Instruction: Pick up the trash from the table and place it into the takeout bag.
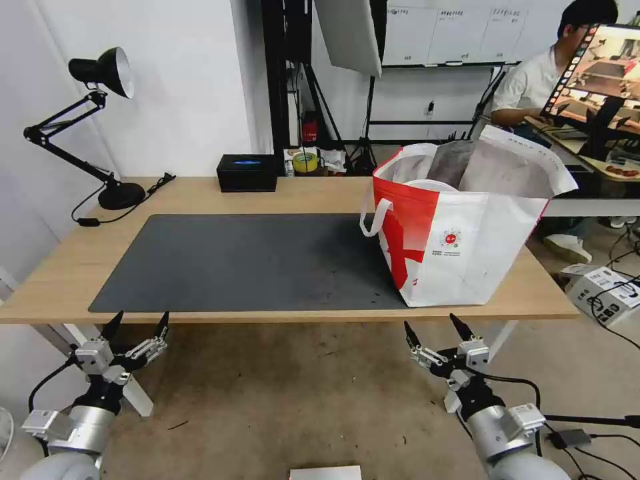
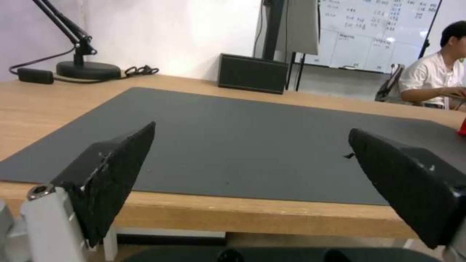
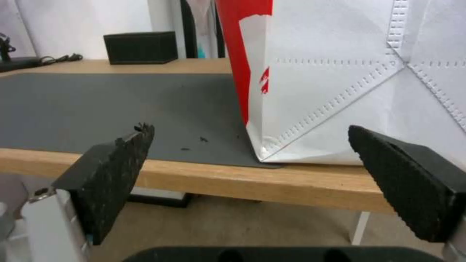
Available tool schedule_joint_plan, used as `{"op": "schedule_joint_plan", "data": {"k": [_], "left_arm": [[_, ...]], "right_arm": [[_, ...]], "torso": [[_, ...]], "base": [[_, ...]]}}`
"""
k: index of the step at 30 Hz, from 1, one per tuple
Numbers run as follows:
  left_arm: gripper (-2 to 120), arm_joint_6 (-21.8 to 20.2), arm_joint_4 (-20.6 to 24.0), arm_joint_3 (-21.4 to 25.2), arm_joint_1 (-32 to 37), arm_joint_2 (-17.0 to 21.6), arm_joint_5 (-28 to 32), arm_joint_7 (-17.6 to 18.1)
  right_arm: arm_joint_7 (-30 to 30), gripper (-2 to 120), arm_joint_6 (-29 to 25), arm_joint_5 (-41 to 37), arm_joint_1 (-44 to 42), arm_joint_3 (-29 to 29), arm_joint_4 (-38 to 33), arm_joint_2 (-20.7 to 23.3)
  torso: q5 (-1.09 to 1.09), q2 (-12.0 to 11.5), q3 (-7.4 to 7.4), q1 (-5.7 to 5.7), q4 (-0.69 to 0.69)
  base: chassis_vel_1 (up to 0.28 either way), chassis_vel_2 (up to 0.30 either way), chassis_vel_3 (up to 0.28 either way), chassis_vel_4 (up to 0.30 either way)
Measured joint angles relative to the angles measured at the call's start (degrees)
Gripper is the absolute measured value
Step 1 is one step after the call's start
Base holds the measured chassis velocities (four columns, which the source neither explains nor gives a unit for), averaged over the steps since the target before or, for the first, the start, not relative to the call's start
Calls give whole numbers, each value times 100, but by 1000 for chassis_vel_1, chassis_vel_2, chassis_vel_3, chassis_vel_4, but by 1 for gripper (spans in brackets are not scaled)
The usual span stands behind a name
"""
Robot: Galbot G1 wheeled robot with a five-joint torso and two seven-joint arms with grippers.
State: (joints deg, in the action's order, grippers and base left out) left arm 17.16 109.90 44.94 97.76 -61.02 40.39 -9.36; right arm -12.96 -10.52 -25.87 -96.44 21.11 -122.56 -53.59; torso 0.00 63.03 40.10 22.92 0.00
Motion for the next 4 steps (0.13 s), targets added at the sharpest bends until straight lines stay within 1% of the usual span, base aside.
{"op": "schedule_joint_plan", "data": {"k": [4], "left_arm": [[100,-1,0,-2,-1,1,2,1]], "right_arm": [[0,100,0,0,0,0,0,0]], "torso": [[0,0,0,0,0]], "base": [[0,0,0,0]]}}
